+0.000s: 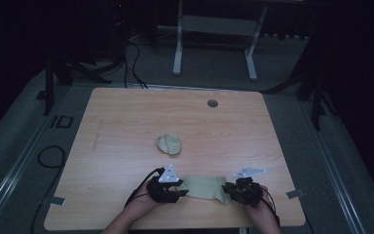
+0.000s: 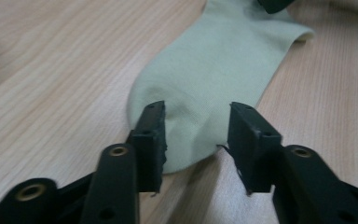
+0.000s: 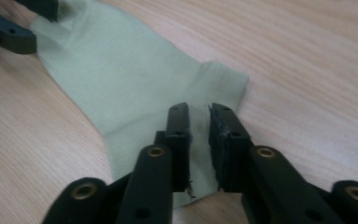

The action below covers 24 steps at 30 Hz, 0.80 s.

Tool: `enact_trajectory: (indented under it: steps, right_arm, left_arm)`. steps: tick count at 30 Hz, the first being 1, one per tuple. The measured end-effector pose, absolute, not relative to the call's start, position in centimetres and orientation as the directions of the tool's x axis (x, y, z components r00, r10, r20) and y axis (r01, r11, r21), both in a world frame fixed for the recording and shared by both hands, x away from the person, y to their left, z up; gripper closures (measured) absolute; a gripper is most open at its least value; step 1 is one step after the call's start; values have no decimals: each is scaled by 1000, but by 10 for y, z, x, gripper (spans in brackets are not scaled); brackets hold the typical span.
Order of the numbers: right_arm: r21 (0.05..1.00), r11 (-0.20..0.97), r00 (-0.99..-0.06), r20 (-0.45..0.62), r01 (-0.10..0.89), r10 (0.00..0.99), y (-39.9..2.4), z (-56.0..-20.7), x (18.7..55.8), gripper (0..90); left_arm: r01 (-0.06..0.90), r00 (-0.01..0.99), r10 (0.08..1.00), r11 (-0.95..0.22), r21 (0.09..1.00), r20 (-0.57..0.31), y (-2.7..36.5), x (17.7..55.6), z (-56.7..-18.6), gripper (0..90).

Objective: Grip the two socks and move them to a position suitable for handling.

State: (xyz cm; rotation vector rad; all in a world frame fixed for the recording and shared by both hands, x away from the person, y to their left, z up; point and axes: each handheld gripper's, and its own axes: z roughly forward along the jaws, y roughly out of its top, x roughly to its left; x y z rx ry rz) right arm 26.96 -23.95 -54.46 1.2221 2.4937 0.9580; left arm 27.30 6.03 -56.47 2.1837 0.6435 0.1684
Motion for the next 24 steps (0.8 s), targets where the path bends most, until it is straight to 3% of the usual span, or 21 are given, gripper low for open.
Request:
enact_trajectory:
  steps: [3,6,8,24]
  right_arm:
    - [639,446,-642,98,626,760,-239,-542,270,683]
    - [658,430,-643,111,619,757,-237,-535,275,536]
    - [662,435,-653,108,610,750,-235,-532,278,512]
    - [667,492,-700,62,559,711,-194,-512,315,499]
  left_arm:
    - [401,848,521,-509,762,-98,64,272,-561,504]
    - [405,839,535,-493,770,-98,73,268,-557,481]
    - [409,835,541,-485,773,-102,78,265,-557,481]
    - [442,812,570,-467,766,-121,117,236,-563,483]
